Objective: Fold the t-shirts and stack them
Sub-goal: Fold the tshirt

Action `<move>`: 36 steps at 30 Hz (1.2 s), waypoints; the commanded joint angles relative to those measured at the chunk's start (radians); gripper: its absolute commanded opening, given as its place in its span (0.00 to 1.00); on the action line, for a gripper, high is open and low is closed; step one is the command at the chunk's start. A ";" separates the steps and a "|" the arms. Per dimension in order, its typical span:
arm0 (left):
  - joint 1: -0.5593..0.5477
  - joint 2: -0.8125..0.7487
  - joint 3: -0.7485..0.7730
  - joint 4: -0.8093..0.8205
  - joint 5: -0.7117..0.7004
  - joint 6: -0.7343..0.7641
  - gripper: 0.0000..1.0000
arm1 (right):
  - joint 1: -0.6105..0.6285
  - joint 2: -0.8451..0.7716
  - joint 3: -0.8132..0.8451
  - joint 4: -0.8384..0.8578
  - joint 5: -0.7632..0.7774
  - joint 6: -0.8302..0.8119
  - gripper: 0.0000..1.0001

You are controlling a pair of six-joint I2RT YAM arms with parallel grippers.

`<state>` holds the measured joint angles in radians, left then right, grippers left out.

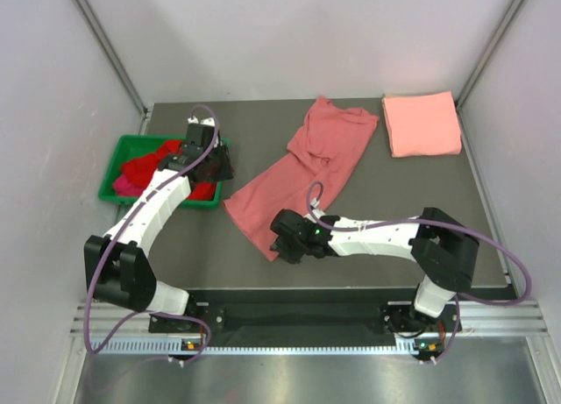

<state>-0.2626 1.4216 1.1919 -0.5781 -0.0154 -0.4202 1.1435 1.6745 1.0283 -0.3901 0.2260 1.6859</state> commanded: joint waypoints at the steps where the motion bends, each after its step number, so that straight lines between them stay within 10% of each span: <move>1: 0.000 -0.036 0.003 0.040 -0.003 0.001 0.36 | 0.015 0.034 0.019 0.062 0.024 0.018 0.34; 36: 0.002 -0.044 0.018 0.027 -0.052 0.015 0.36 | 0.045 0.160 0.056 0.005 0.033 0.075 0.30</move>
<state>-0.2626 1.4174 1.1915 -0.5777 -0.0479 -0.4164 1.1713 1.8076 1.0557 -0.3622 0.2283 1.7649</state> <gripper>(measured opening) 0.360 0.307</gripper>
